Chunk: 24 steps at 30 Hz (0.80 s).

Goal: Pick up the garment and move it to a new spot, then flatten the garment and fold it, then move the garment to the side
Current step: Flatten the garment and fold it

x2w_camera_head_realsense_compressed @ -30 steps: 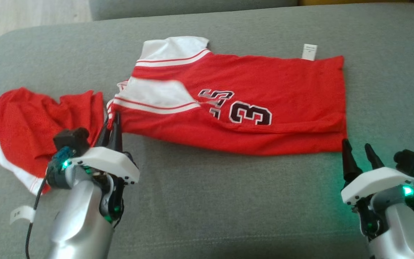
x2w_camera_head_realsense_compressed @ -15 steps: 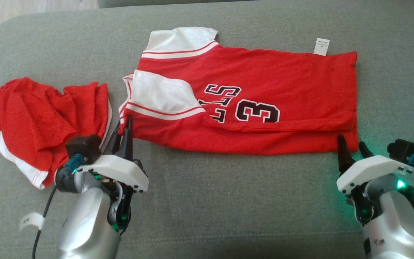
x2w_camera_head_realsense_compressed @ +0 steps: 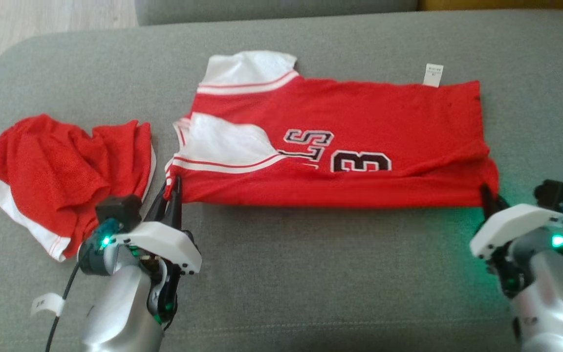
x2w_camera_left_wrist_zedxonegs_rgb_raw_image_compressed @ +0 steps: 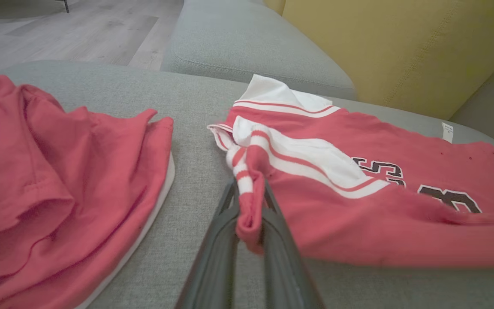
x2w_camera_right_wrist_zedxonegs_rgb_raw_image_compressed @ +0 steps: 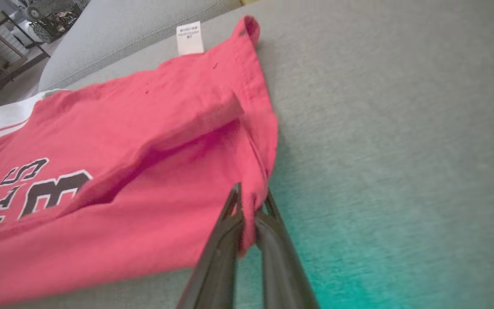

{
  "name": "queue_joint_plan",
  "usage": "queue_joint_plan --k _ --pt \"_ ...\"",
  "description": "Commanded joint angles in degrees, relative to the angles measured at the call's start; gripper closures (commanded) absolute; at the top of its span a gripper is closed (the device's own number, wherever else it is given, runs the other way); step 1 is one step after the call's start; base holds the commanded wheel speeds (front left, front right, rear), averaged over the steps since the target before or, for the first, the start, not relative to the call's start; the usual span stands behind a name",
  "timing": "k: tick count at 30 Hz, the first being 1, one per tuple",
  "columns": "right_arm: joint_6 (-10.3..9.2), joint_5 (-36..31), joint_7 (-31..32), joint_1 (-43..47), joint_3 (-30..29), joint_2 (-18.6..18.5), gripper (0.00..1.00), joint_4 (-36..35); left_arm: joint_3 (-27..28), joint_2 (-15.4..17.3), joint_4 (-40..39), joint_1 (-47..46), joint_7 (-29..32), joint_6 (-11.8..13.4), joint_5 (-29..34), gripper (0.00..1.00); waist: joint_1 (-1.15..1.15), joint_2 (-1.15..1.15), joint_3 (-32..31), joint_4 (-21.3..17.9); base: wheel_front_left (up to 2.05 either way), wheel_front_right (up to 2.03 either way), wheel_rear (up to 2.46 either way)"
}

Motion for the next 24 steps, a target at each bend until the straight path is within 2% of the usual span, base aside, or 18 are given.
queue_joint_plan --k 1,10,21,22,23,24 --pt "-0.04 -0.29 0.42 -1.57 1.16 -1.8 1.0 -1.88 1.96 1.08 -1.2 -1.42 -0.71 -0.15 -0.61 1.0 0.0 0.0 -0.71 -0.18 0.0 0.0 0.0" --pt "-0.04 2.42 8.34 2.21 1.38 -7.45 1.0 -6.55 -1.04 0.99 0.47 1.98 1.53 -1.54 -0.43 1.0 0.0 0.0 -3.87 -0.17 0.0 0.0 0.0" --pt "-0.04 4.64 13.75 10.49 -0.06 -7.56 1.0 -13.14 -5.28 0.75 -0.15 8.64 5.35 -2.56 -0.31 1.0 0.0 0.0 -6.19 0.26 0.0 0.0 0.0" --pt "-0.04 4.61 14.0 11.16 -0.25 -7.4 0.99 -13.72 -5.38 0.75 -0.22 8.97 5.39 -2.43 -0.34 0.75 0.0 0.0 -6.28 0.21 0.0 0.0 0.0" --pt "-0.04 4.31 14.11 11.76 -0.37 -7.31 0.11 -14.35 -5.46 0.76 -0.29 9.19 5.44 -2.29 -0.35 0.0 0.0 0.0 -6.37 0.16 0.0 0.0 0.0" --pt "-0.04 4.05 14.22 12.27 -0.58 -7.13 0.0 -14.93 -5.5 0.78 -0.35 9.34 5.48 -2.14 -0.38 0.0 0.0 0.0 -6.47 0.1 0.0 0.0 0.0"
